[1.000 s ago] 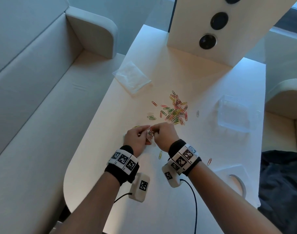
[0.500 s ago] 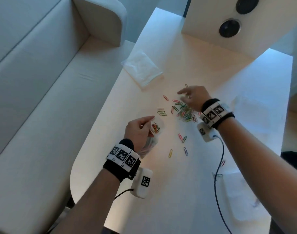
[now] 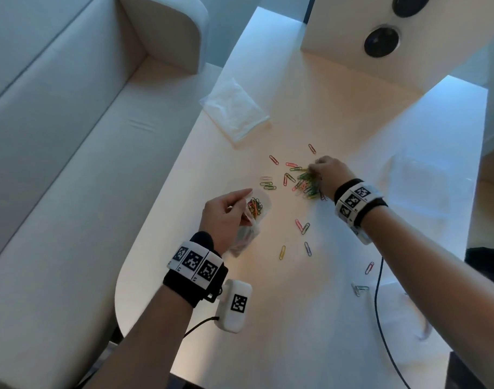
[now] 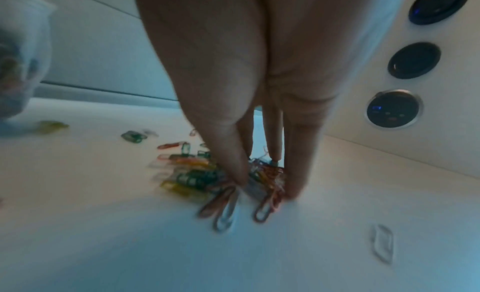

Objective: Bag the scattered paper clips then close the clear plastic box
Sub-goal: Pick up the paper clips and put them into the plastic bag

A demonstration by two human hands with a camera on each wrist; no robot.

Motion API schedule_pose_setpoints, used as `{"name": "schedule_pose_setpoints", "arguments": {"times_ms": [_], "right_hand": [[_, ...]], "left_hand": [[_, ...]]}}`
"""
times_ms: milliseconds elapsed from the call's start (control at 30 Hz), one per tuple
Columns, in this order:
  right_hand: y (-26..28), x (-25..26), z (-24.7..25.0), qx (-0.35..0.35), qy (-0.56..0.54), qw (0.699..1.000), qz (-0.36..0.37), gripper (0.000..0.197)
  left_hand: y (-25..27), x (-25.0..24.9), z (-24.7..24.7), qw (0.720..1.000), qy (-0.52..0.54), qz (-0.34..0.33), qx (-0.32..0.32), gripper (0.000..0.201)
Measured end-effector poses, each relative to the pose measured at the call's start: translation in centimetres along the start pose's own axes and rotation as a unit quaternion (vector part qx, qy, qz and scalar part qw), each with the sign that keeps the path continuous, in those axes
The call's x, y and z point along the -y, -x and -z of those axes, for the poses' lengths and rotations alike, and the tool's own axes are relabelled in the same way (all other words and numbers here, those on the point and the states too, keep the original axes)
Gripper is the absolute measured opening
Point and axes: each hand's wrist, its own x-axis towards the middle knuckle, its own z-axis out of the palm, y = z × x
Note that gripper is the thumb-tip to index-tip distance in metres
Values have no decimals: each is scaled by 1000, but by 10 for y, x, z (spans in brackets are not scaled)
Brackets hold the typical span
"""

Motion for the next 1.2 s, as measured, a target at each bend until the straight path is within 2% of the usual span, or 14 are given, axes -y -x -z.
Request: {"name": "schedule_pose_setpoints", "arguments": {"times_ms": [167, 267, 333, 433, 500, 533, 600, 633, 700, 800, 867, 933, 1100, 1200], "right_hand": [[18, -2, -2, -68, -64, 994, -52, 16], [29, -15, -3, -128, -280, 936, -173, 15], [43, -19, -1, -126, -502, 811, -273, 17], [69, -5, 9, -92, -750, 587, -291, 23], [86, 14, 19, -57, -831, 495, -249, 26], [95, 26, 24, -30, -850, 476, -223, 27], [110, 51, 31, 29, -852, 493, -175, 29], [116, 64, 33, 54, -834, 526, -156, 30], [124, 88, 29, 65, -757, 637, -132, 27], [127, 110, 24, 9, -525, 846, -94, 24], [128, 118, 28, -7, -394, 918, -49, 35], [128, 121, 32, -22, -332, 943, -12, 35], [120, 108, 40, 22, -296, 954, 45, 20], [115, 95, 49, 52, -415, 905, 79, 24]], "left_hand": [[9, 7, -10, 1000, -9, 16, 14, 23], [14, 11, -15, 999, -17, 19, 20, 23], [15, 14, -18, 999, -27, 21, 17, 24], [14, 16, -21, 998, -53, 13, 16, 25], [14, 16, -24, 998, -63, 15, 16, 25], [14, 16, -26, 998, -64, 17, 16, 25], [13, 18, -30, 997, -71, 19, 15, 24], [13, 19, -32, 997, -73, 21, 16, 23], [15, 18, -37, 997, -75, 23, 21, 24], [18, 17, -39, 997, -69, 14, 28, 27], [20, 18, -38, 997, -71, 11, 31, 27], [20, 18, -37, 997, -68, 14, 31, 27], [18, 19, -35, 997, -63, 8, 32, 25], [18, 19, -31, 998, -55, -1, 21, 25]]}}
